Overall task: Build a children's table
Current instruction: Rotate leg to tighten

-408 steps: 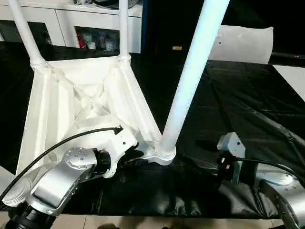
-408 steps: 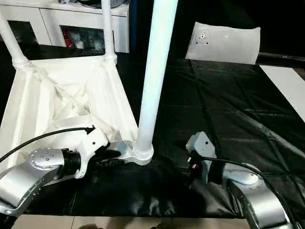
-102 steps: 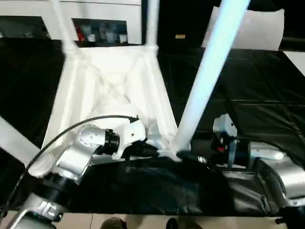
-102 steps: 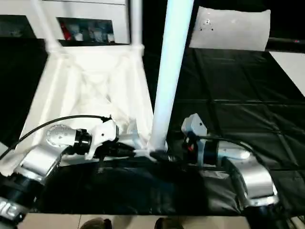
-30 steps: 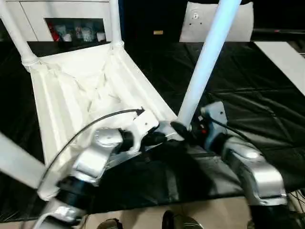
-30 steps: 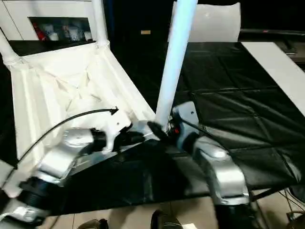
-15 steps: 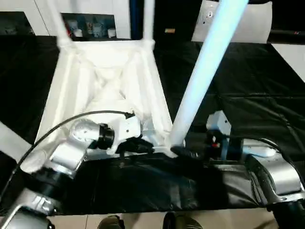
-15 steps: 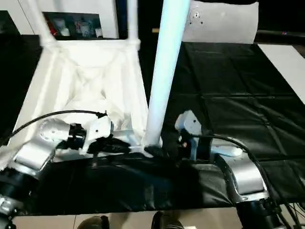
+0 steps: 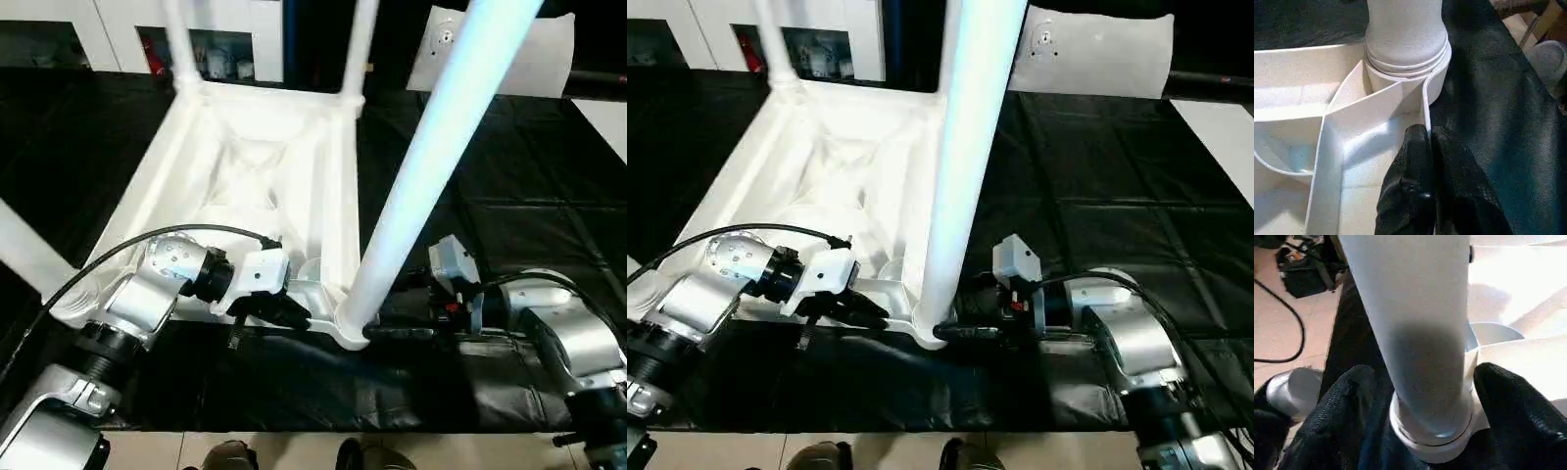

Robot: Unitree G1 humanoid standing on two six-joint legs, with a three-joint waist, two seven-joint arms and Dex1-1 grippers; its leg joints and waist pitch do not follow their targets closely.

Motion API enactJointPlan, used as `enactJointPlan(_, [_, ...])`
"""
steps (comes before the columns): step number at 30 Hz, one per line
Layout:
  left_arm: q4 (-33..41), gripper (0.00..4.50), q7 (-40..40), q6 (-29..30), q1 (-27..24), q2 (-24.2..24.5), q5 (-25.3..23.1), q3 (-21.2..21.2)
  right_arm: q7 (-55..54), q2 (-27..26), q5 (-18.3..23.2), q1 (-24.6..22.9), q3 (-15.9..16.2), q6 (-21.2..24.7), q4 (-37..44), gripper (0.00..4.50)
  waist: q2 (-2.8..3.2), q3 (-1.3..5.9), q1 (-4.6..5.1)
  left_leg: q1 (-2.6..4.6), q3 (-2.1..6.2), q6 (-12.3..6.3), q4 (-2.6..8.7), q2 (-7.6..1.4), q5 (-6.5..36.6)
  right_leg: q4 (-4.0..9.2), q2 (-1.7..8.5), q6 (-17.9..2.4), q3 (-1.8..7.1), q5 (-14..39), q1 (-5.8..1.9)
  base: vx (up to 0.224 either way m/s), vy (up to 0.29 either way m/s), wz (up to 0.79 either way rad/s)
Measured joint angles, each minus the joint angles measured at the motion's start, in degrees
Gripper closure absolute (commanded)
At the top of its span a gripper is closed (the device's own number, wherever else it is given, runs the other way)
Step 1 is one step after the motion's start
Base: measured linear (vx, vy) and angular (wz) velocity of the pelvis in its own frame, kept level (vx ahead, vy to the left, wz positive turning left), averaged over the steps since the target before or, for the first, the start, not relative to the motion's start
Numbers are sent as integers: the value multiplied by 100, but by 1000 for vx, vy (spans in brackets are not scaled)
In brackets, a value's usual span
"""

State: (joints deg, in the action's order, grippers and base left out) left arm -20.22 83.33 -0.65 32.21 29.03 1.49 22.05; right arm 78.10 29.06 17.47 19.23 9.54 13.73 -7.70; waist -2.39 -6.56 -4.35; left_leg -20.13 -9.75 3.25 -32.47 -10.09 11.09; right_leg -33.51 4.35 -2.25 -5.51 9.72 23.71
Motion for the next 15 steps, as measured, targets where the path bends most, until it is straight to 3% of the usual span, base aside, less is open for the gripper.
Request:
enactJointPlan(5, [-36,450,49,-105,27,-38,0,94,141,-23,14,118,49,-74,-48,171,-8,4,-82,3,-1,1,-14,-2,0,-13,2,0,0,0,-3,0,0,0])
enactJointPlan(15, [-149,450,85,-277,96,-47,-9,146,242,-81,21,143,165,-192,-236,240,-21,6,-95,3,-2,2,-21,-2,0,-29,6,4,1,3,-2,0,0,0])
